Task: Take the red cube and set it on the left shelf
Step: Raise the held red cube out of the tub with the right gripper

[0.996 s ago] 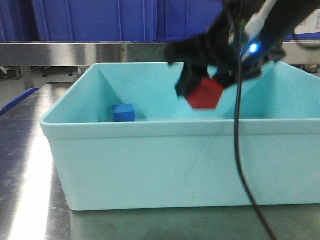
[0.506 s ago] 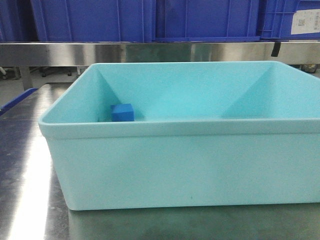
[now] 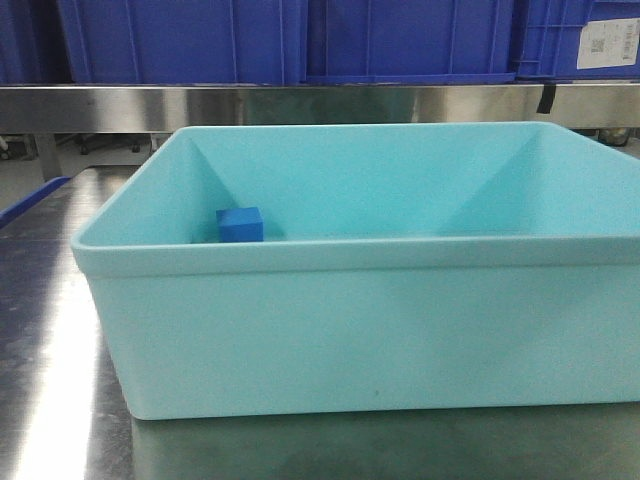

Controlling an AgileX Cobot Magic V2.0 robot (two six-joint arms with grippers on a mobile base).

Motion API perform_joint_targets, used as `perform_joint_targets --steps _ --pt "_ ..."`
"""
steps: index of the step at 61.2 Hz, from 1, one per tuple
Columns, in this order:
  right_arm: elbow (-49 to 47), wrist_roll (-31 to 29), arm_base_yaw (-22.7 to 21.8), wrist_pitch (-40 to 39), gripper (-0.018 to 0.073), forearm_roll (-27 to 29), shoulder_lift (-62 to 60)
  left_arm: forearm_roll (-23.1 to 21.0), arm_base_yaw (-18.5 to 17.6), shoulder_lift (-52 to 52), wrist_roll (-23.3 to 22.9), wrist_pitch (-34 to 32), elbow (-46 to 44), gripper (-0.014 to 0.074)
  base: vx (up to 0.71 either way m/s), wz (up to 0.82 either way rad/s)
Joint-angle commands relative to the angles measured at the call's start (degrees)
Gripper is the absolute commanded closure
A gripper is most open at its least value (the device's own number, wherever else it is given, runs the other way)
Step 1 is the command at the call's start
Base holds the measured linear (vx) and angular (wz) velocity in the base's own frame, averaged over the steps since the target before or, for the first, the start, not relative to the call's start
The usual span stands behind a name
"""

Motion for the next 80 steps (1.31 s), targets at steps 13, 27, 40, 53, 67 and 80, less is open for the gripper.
perform_joint_targets --steps 13,27,40,53,67,80 --pt "0.16 -0.14 -1.23 -7.47 0.0501 -0.72 -1.92 -0.32 -0.25 0.40 0.08 -4.75 1.26 0.0491 0.00 0.00" --pt "0.16 -0.14 -1.23 -7.41 0.0501 -0.72 -1.92 -0.32 -0.25 0.40 0.08 -4.75 1.26 0.0491 0.00 0.00" --pt "0.16 -0.14 -1.23 -7.41 0.0501 -0.72 -1.92 -0.32 -0.25 0.40 0.08 -4.75 1.26 0.0491 0.01 0.05" --pt "0.16 -0.14 -1.23 -7.41 0.0501 -0.72 -1.92 -0.32 -0.25 0.40 0.08 -4.75 1.26 0.0491 0.00 0.00" --pt "0.16 -0.14 -1.23 -7.41 0.0501 -0.72 -1.92 -0.32 -0.25 0.40 0.08 -4.75 1.26 0.0491 0.00 0.00" --pt "0.16 -0.14 -1.23 -7.41 0.0501 -0.72 -1.92 -0.32 -0.25 0.40 0.08 -4.75 1.26 0.0491 0.00 0.00"
